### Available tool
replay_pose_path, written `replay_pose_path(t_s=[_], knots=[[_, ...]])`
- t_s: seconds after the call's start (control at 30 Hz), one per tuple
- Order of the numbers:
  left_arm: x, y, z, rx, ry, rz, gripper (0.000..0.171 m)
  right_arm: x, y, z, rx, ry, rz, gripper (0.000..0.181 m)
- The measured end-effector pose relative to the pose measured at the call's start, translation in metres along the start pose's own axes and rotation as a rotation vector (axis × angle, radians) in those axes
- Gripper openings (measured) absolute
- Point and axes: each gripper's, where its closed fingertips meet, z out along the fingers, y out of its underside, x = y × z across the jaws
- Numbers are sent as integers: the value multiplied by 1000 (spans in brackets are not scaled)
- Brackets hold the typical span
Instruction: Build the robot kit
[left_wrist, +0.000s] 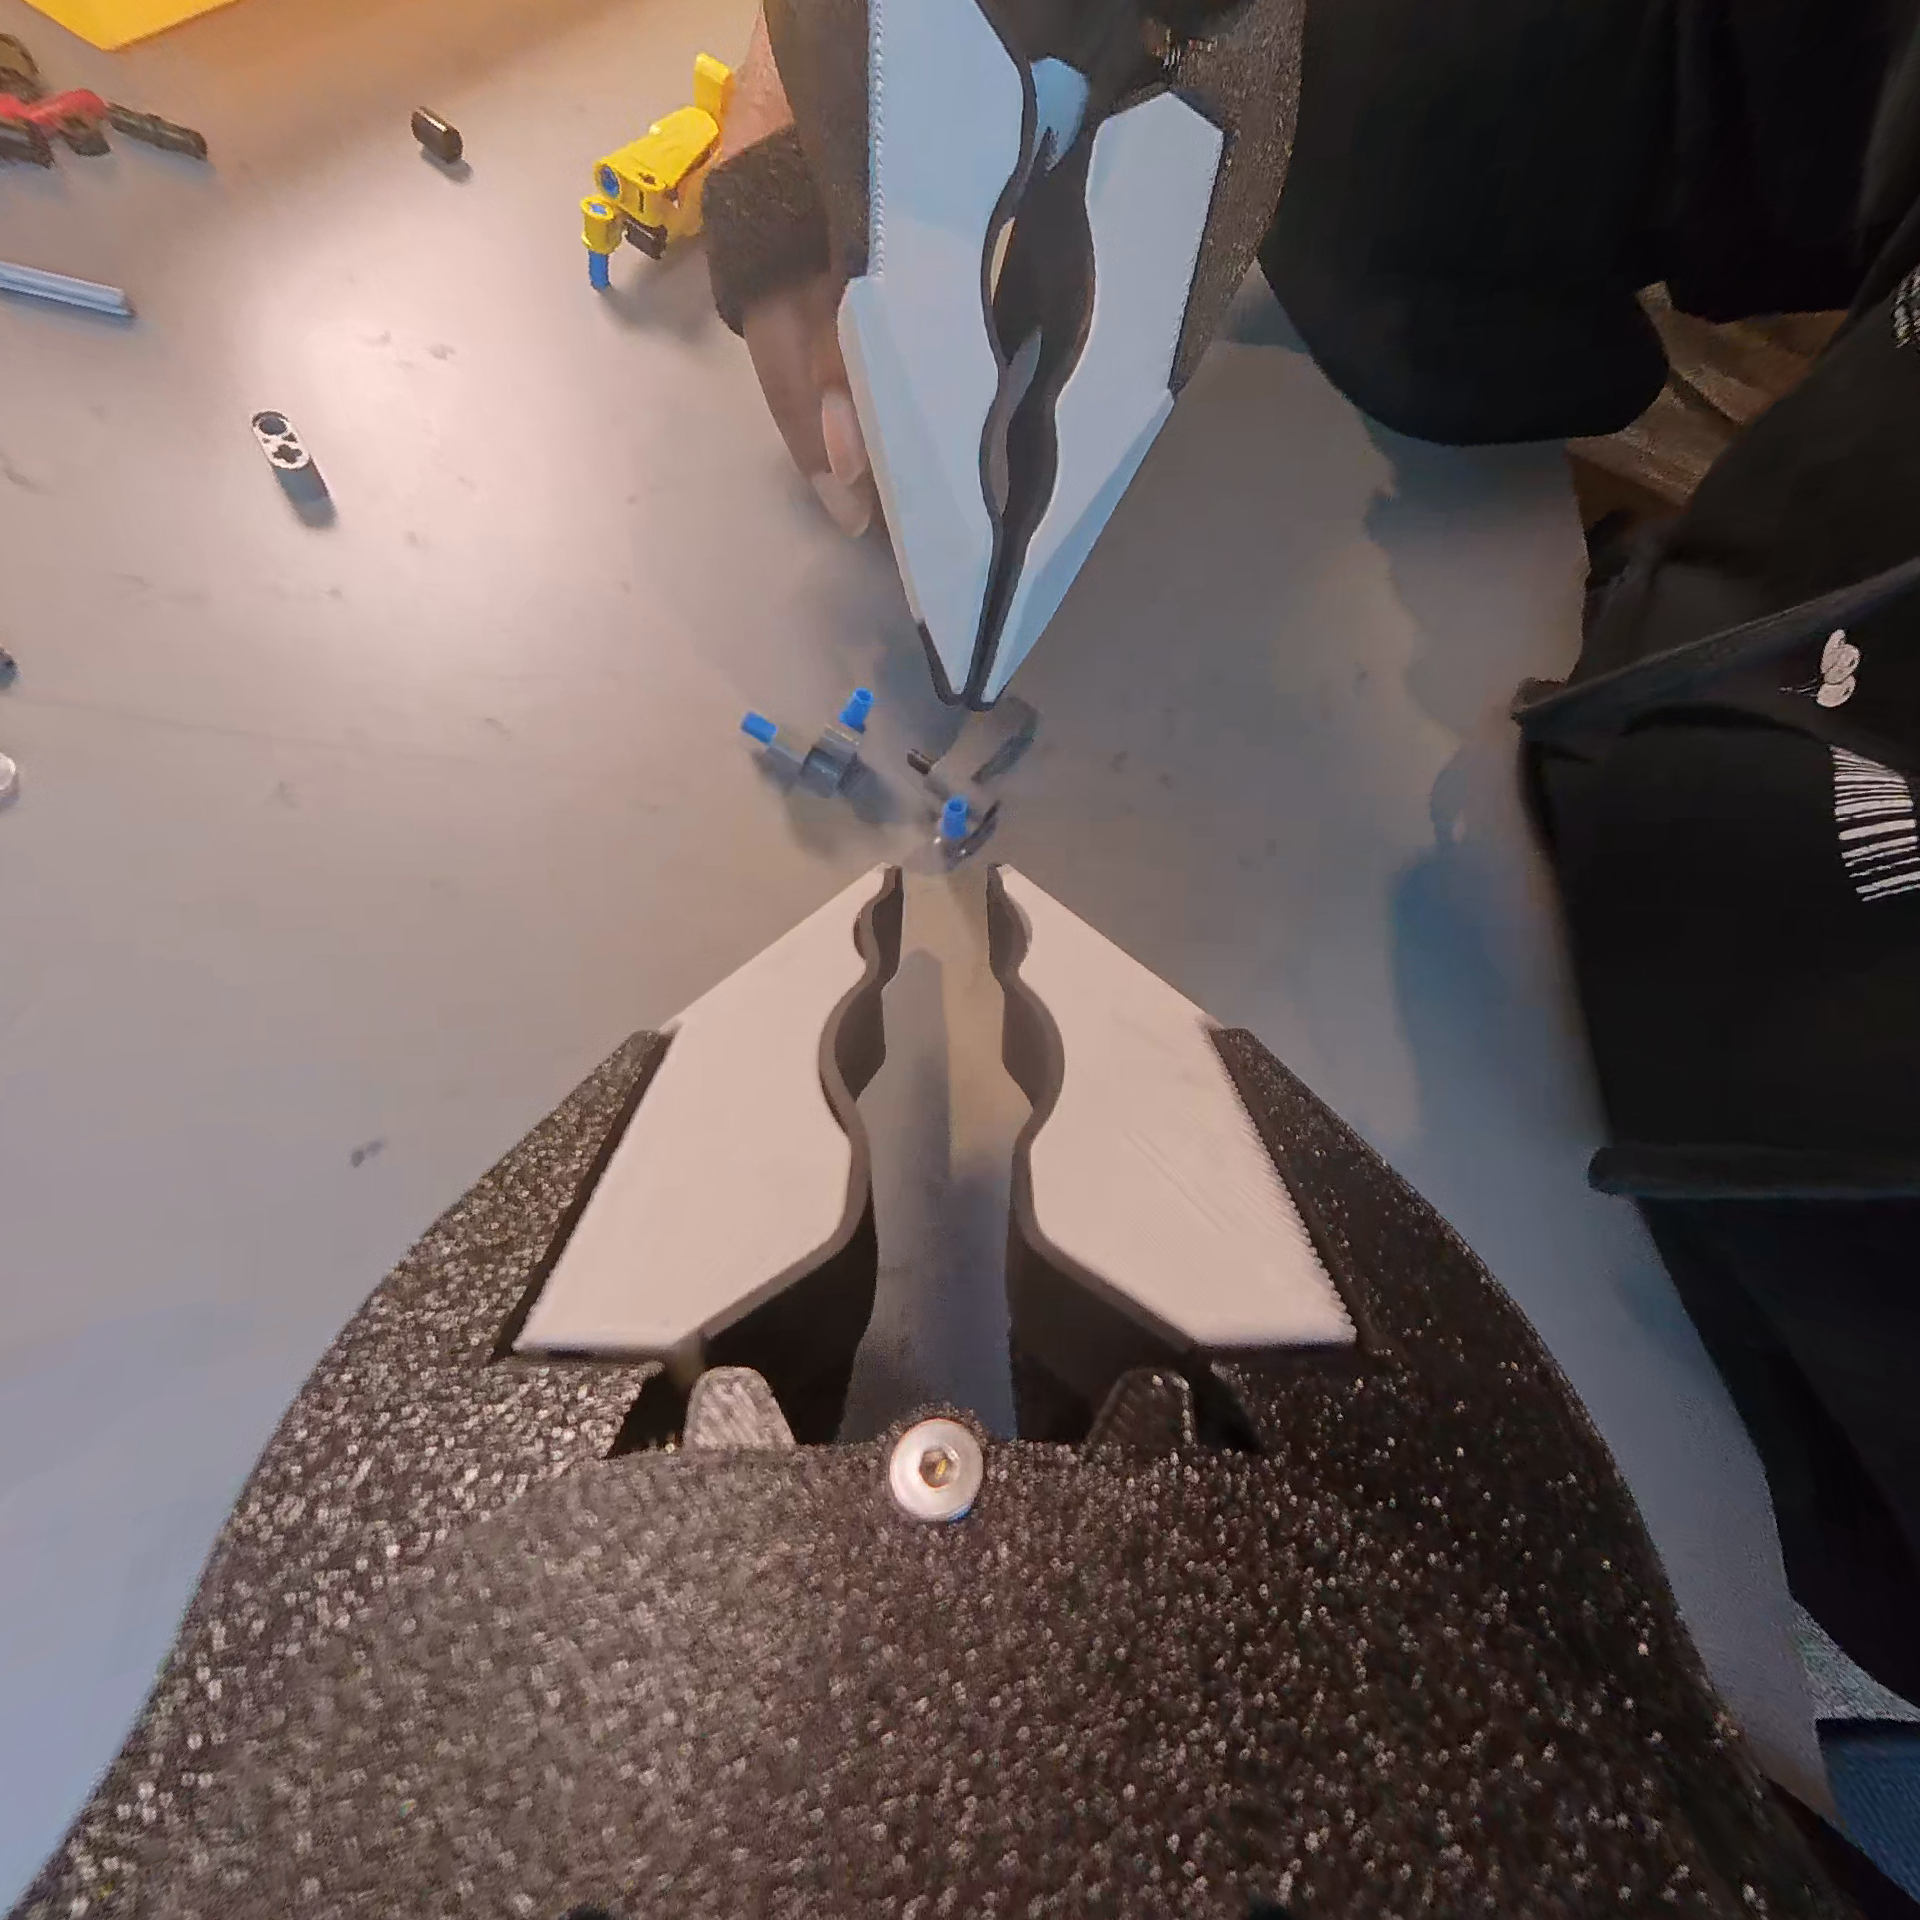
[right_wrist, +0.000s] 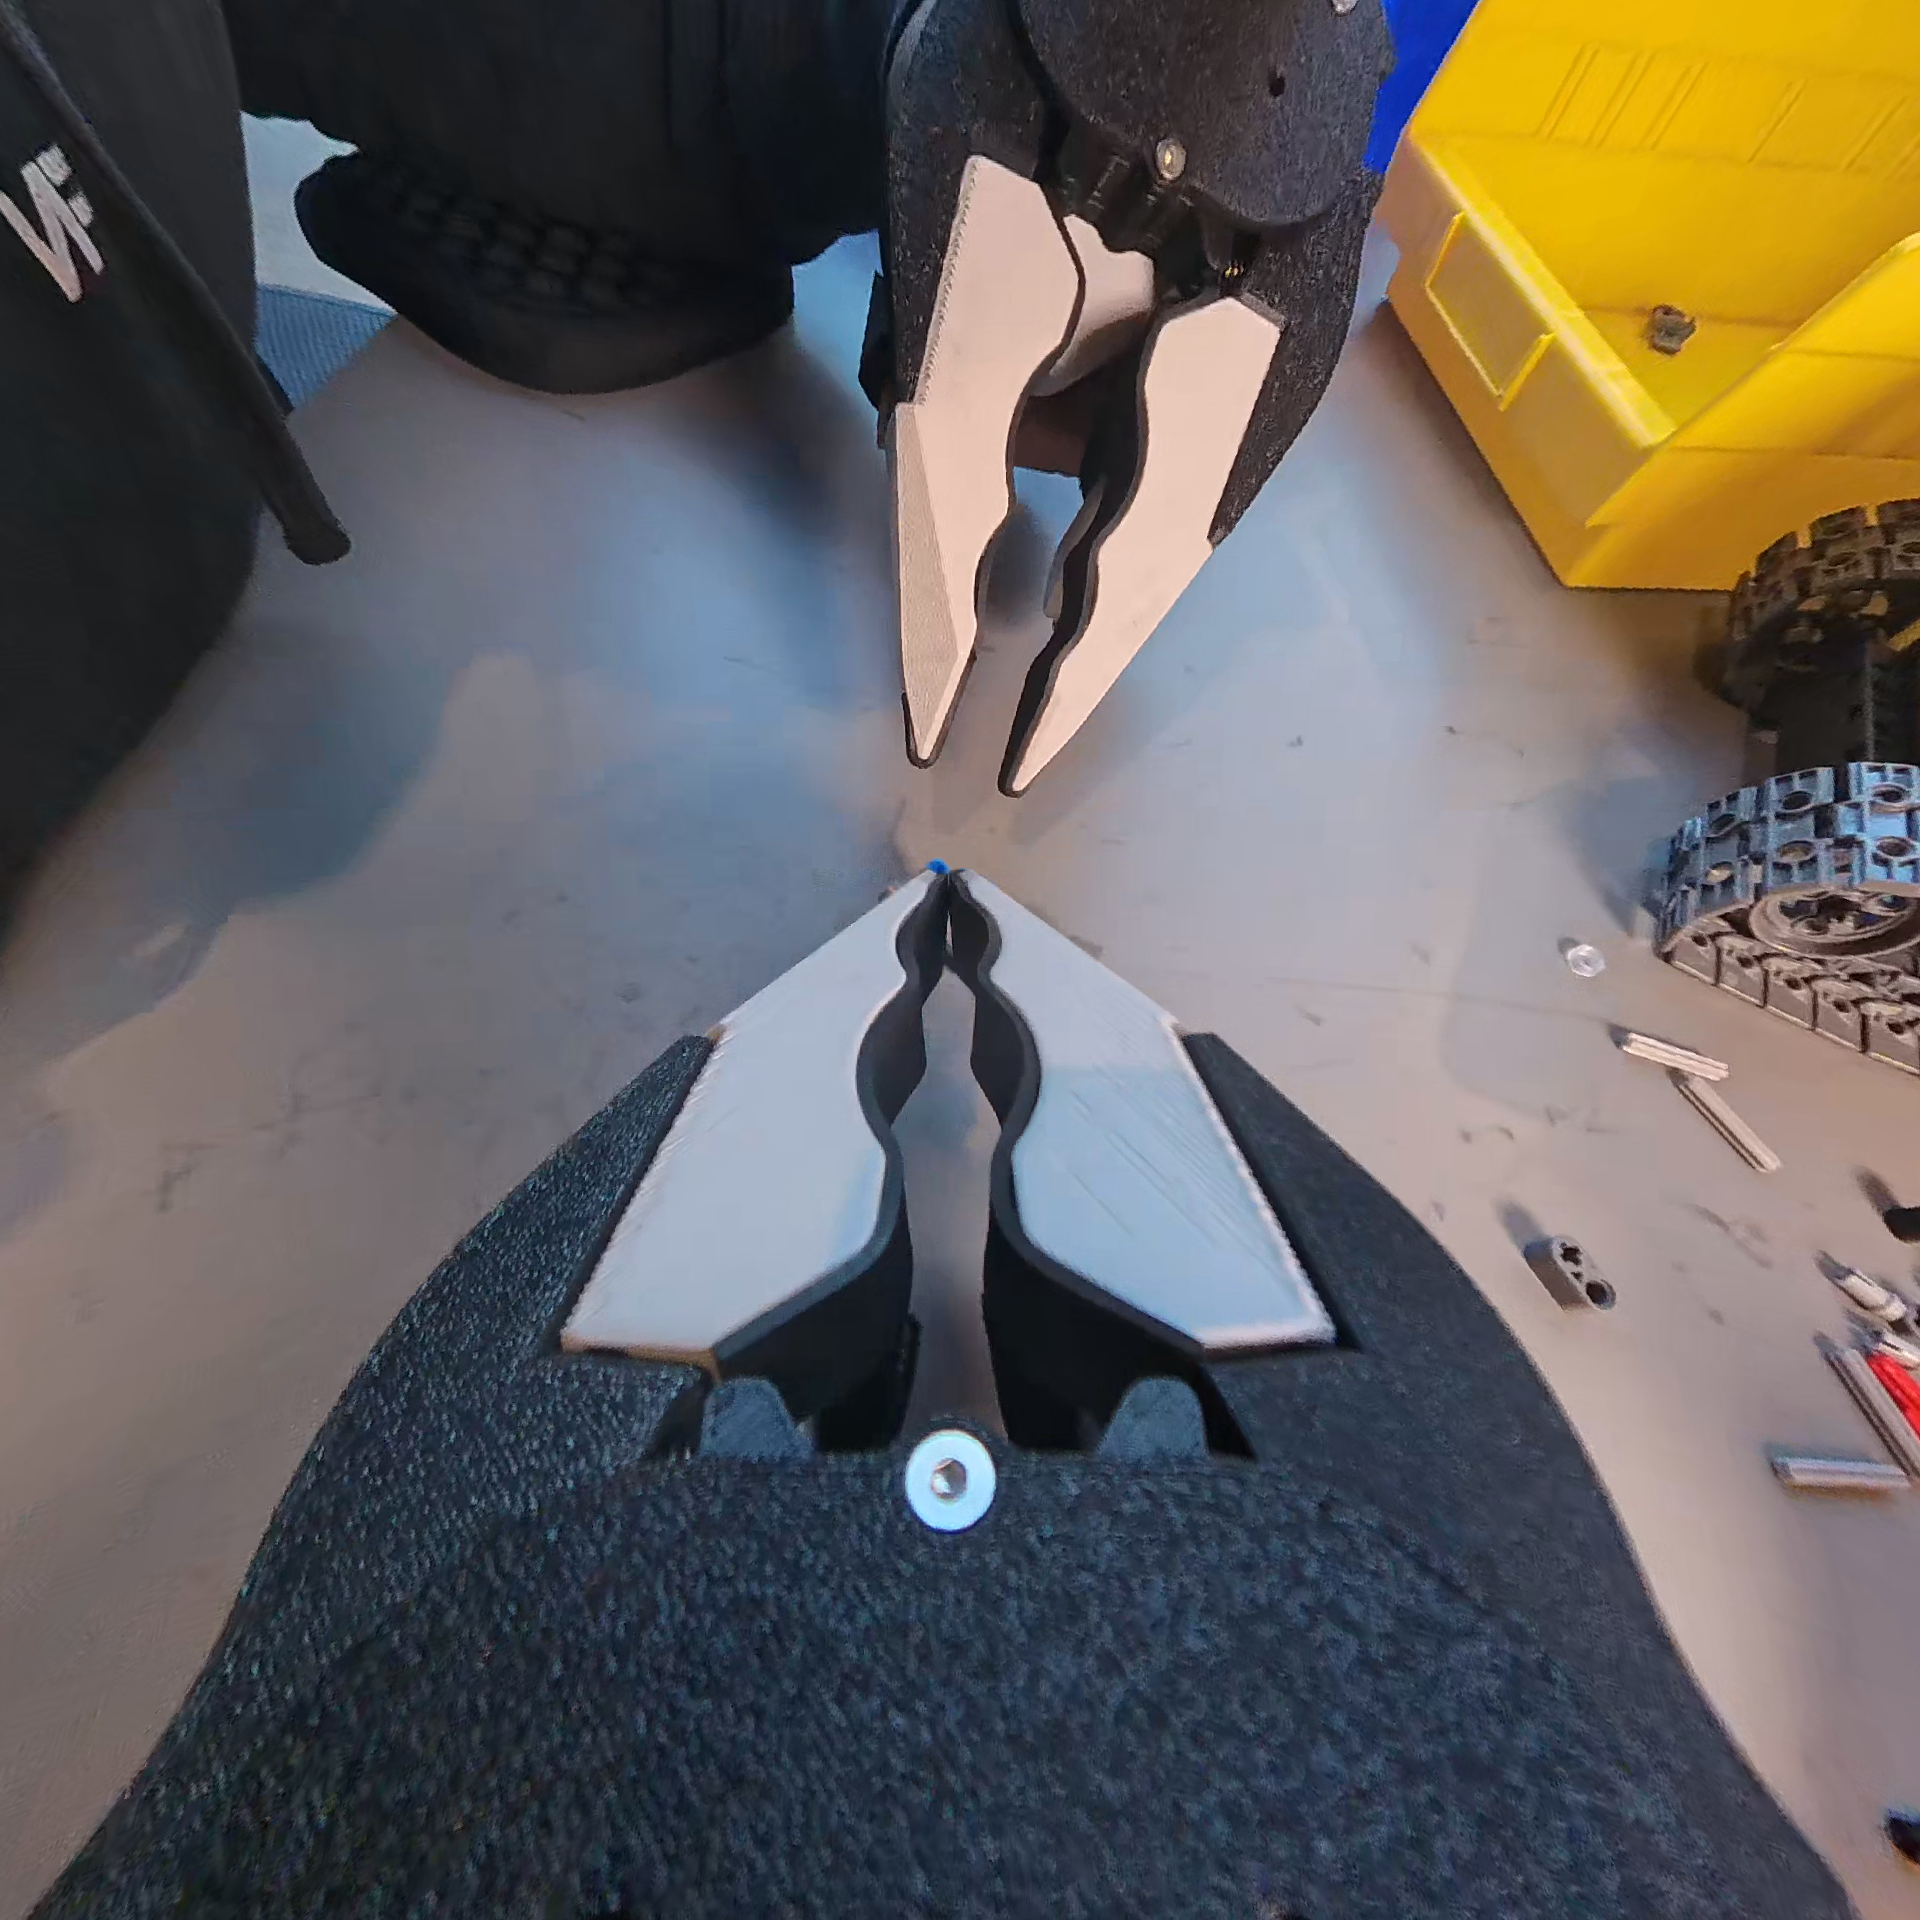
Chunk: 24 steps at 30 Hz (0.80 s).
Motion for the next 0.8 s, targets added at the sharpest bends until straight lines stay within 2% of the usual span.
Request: replay_pose_path(t_s=[0.1,0.23,0.3,0.47,0.6,0.67,0.8], knots=[[0,3,0,-18,2,5,15,-1,3,-1,-25,4,6,1],[3,4,2,-25,14,7,16,-7,9,-5,-87,-33,43,14],[2,7,5,-39,2,14,16,-10,12,-7,-113,-37,47,15],[-14,4,5,-16,-79,-6,16,15,21,-10,-179,104,116,15],[-28,-2,3,41,-121,-73,16,24,30,-1,-215,126,208,16],[-30,-5,3,64,-122,-107,16,22,32,5,-235,125,161,6],[-27,-11,2,120,-53,-225,18,19,15,5,-193,171,-43,5]])
